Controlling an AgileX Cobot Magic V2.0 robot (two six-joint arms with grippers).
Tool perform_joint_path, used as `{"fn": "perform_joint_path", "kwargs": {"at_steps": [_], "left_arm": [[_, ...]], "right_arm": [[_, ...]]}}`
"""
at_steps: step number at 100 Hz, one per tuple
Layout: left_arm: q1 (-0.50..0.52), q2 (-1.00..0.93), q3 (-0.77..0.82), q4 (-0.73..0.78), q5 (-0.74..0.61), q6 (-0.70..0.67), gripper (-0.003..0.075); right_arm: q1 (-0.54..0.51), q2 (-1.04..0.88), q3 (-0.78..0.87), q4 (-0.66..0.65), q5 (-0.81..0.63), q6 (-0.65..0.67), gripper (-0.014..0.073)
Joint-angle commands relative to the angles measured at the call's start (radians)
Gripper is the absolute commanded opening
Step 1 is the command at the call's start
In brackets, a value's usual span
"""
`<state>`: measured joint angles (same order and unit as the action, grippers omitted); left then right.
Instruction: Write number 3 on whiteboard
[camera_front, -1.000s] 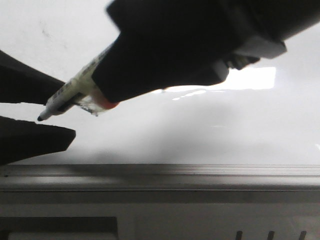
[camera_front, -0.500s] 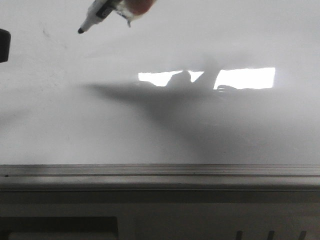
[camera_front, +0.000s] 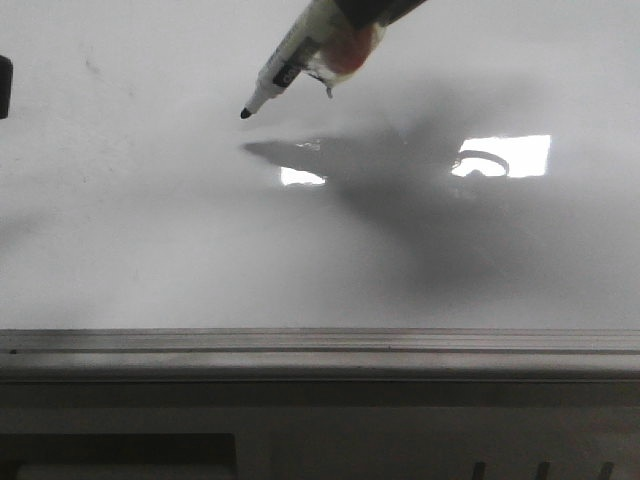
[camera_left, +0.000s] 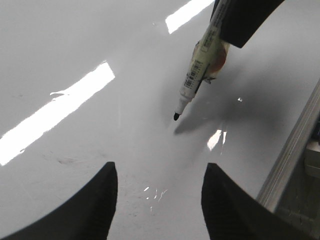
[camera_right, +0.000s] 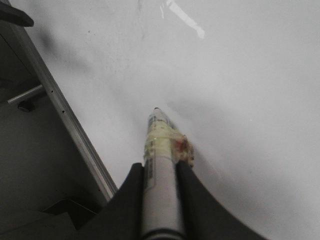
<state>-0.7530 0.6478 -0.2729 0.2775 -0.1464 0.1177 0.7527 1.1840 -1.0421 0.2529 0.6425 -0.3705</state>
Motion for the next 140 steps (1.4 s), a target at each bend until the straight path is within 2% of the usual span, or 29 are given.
{"fn": "perform_joint_path", "kwargs": {"at_steps": [1, 38, 66, 85, 103, 112, 126, 140], "left_arm": [[0.002, -0.002, -0.031, -0.015, -0.076, -0.008, 0.0357], [0.002, -0.002, -0.031, -0.015, -0.078, -0.008, 0.0356], [0.002, -0.002, -0.031, -0.015, -0.078, -0.008, 0.0356], [0.002, -0.002, -0.031, -0.015, -0.078, -0.008, 0.0356], [0.002, -0.002, -0.031, -0.015, -0.078, -0.008, 0.0356], [0.002, -0.002, -0.031, -0.015, -0.078, -0.008, 0.0356], [0.002, -0.002, -0.031, -0.015, -0.078, -0.008, 0.0356], [0.002, -0.002, -0.031, -0.015, -0.078, -0.008, 0.0356]], "right_arm": [[-0.007, -0.005, -0.035, 0.005, -0.055, -0.005, -0.0064], [-0.012, 0.021, -0.035, -0.028, -0.102, -0.005, -0.0064], [-0.138, -0.022, -0.035, -0.032, -0.028, 0.011, -0.0064], [-0.110, -0.023, -0.019, 0.023, 0.101, 0.023, -0.0064], [-0.033, 0.044, -0.003, 0.023, 0.015, 0.023, -0.0064], [-0.035, 0.045, -0.005, 0.020, 0.023, 0.023, -0.0064], [-0.063, 0.014, -0.001, -0.017, 0.132, 0.060, -0.0064], [-0.051, 0.003, 0.039, 0.020, 0.153, 0.074, -0.0064]]}}
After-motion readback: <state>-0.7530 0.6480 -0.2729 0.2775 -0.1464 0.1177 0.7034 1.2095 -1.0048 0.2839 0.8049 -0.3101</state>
